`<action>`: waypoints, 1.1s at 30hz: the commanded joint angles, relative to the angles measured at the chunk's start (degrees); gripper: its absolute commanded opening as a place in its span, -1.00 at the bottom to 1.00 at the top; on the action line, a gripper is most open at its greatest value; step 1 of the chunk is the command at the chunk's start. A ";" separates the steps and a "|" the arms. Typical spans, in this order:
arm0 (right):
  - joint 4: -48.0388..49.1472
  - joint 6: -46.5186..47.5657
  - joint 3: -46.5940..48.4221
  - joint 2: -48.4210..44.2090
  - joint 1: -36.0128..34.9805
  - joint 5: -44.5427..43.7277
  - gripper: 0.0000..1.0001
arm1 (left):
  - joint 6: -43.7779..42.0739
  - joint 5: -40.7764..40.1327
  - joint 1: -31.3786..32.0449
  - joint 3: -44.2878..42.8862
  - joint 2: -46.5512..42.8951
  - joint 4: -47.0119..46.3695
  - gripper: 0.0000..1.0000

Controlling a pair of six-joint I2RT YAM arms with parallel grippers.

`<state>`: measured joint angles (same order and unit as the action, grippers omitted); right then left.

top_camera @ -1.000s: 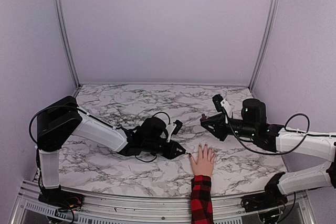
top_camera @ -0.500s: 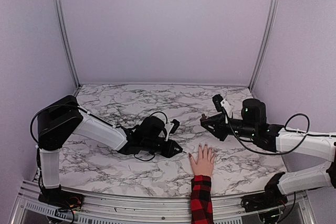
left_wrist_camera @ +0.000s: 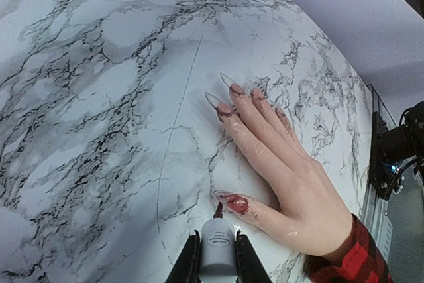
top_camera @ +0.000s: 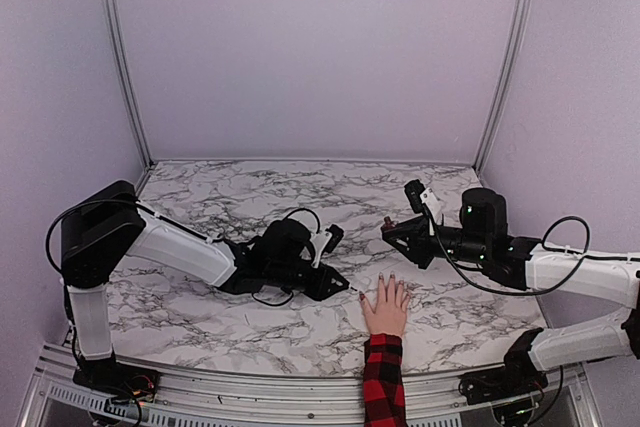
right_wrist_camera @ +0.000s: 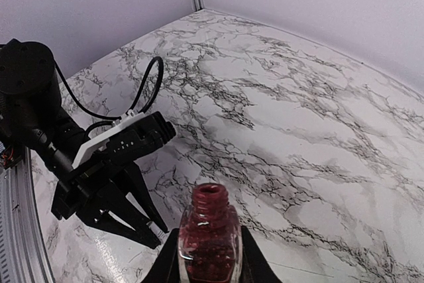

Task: Paint the nails
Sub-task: Paint the nail with the hand.

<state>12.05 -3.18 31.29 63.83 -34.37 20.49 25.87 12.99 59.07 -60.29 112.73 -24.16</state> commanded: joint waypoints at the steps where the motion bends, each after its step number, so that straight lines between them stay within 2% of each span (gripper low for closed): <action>1: 2.18 0.30 0.18 -0.73 0.33 0.00 -1.00 | -1.64 3.03 0.94 -1.34 0.13 -0.68 -1.00; 33: 2.01 0.29 0.09 -1.01 0.33 -0.23 -1.00 | 0.00 0.73 0.75 -4.47 4.12 1.66 -1.00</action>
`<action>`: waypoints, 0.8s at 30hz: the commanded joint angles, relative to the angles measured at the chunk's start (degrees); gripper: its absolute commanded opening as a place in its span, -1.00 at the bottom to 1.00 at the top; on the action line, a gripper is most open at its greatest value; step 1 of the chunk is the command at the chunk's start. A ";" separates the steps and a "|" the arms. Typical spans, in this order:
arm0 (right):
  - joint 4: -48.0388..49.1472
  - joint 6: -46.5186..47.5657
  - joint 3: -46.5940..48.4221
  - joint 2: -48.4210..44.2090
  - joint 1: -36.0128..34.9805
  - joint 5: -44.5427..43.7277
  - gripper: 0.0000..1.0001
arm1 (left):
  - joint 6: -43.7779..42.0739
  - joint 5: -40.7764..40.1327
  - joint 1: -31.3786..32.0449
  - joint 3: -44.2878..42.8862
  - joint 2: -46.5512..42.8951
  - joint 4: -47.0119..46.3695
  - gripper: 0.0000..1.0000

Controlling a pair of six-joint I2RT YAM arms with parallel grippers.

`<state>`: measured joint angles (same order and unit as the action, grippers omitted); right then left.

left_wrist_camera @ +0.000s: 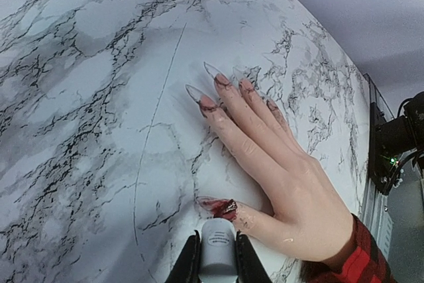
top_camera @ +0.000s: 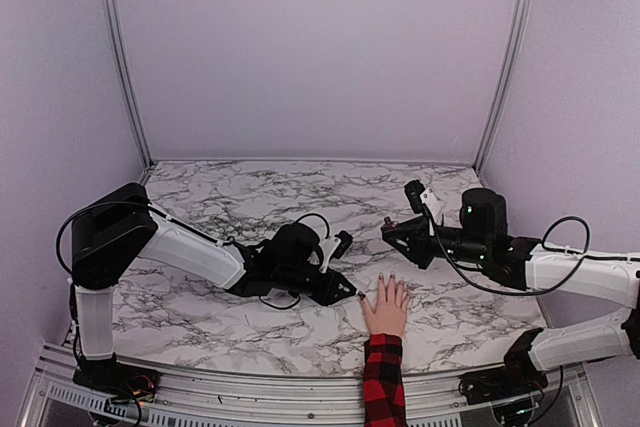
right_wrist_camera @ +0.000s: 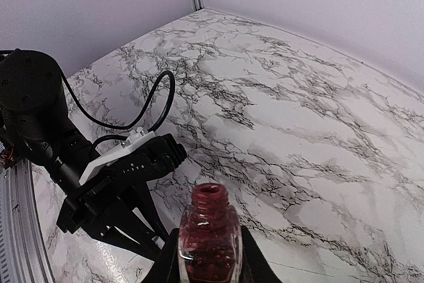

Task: Paint the nails
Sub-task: Paint the nail with the hand.

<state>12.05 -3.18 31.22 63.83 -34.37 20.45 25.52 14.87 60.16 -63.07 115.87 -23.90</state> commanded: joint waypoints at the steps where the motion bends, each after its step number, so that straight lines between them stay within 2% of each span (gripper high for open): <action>1: 2.01 0.28 0.15 -1.01 0.33 -0.15 -1.00 | 0.45 -1.08 -0.51 -1.75 0.98 1.48 -1.00; 24: 2.03 0.36 0.24 -0.64 0.31 -0.06 -1.00 | 0.57 -3.27 -1.98 -1.92 0.12 2.54 -1.00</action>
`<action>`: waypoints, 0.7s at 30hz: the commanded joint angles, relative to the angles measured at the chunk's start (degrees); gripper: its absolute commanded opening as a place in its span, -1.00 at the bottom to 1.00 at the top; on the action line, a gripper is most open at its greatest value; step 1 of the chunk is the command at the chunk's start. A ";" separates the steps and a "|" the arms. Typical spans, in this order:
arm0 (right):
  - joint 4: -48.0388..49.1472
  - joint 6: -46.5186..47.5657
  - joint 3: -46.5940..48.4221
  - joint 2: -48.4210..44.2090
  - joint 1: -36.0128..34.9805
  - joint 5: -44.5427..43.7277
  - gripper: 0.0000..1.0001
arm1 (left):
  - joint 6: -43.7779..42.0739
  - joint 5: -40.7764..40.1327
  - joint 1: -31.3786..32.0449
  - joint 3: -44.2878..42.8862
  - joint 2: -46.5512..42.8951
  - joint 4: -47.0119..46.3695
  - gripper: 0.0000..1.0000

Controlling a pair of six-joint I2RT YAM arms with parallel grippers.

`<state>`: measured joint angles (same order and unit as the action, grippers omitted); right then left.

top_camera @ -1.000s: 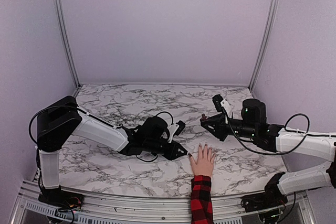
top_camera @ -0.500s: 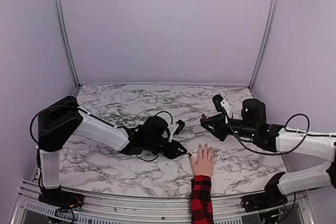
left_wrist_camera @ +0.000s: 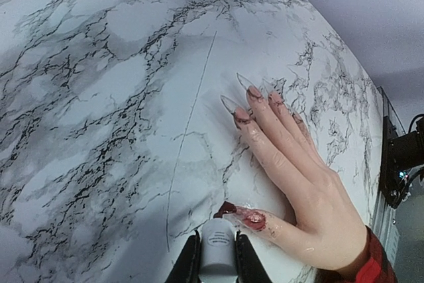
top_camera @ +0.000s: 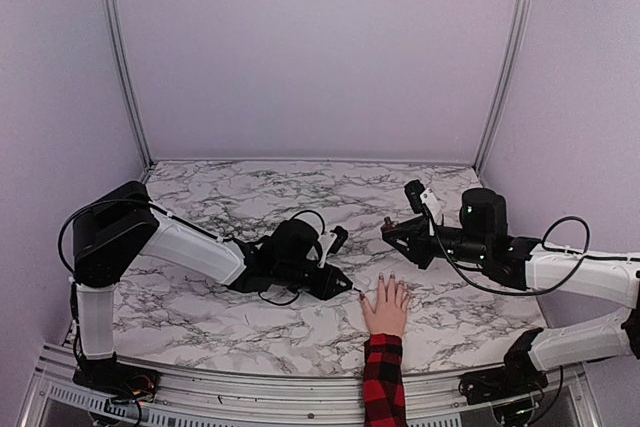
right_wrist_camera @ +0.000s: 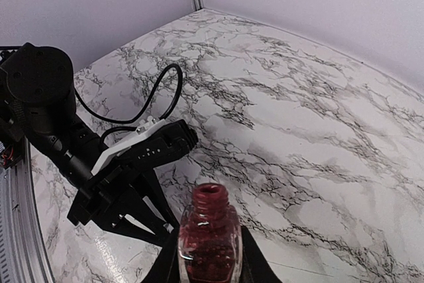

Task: Paint the nails
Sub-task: Paint the nail with the hand.

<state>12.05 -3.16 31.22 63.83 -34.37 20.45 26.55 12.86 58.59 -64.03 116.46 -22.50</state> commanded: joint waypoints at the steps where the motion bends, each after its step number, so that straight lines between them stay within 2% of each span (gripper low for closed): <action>1: 2.05 0.30 0.24 -0.64 0.31 -0.06 -1.00 | -0.48 -1.48 -0.40 -0.66 -1.02 1.14 -1.00; 10: 2.18 0.26 0.24 -0.65 0.32 0.12 -1.00 | -1.52 -3.09 -0.25 2.19 -5.32 -0.22 -1.00; 21: 2.16 0.34 0.15 -0.90 0.35 0.07 -1.00 | -4.33 1.93 1.83 1.47 -4.18 -0.28 -1.00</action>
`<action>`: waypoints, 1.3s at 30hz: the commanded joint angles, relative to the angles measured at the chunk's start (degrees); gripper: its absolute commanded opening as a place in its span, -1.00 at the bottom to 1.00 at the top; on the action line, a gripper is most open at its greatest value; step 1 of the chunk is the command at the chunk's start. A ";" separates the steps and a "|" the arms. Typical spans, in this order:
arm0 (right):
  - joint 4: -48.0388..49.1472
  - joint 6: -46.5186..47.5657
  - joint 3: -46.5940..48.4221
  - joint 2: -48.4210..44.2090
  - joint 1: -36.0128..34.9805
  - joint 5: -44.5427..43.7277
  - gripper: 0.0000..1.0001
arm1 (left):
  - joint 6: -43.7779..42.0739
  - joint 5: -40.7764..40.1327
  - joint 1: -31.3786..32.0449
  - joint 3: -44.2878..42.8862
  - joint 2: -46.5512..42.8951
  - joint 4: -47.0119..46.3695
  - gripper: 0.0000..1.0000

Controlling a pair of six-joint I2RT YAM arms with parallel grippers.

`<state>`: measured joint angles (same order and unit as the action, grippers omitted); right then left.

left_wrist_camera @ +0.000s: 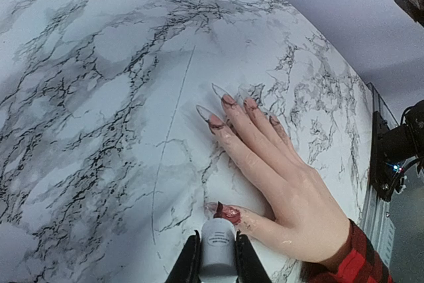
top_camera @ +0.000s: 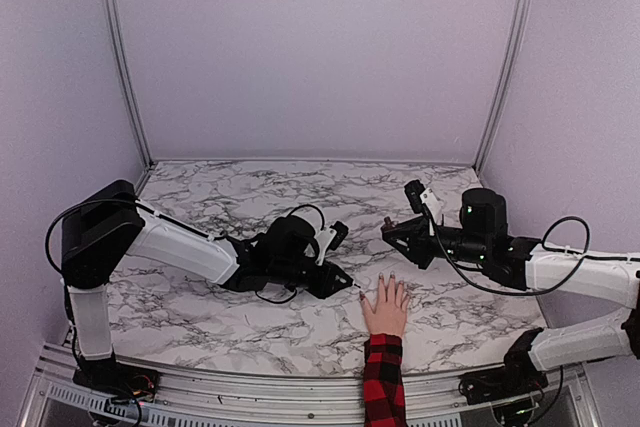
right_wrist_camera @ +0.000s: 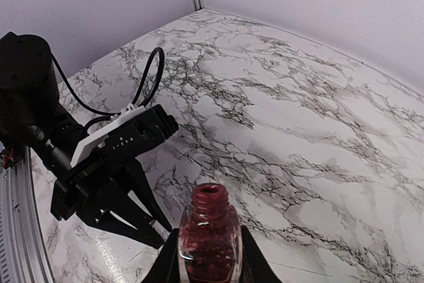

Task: Paint the nails
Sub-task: Paint the nail with the hand.

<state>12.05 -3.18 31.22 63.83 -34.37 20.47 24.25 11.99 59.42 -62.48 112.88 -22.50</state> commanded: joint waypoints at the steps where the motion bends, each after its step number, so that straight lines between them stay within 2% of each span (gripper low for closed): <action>1: 2.14 0.33 0.14 -0.90 0.36 0.09 -1.00 | -2.16 3.16 1.11 -0.13 -0.41 -0.26 -1.00; 39: 2.15 0.28 -0.11 -0.98 0.30 -0.08 -1.00 | -1.84 0.23 1.40 -3.25 2.64 3.69 -1.00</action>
<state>12.05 -3.18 31.22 63.83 -34.37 20.45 22.87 12.97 60.75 -64.18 114.45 -20.05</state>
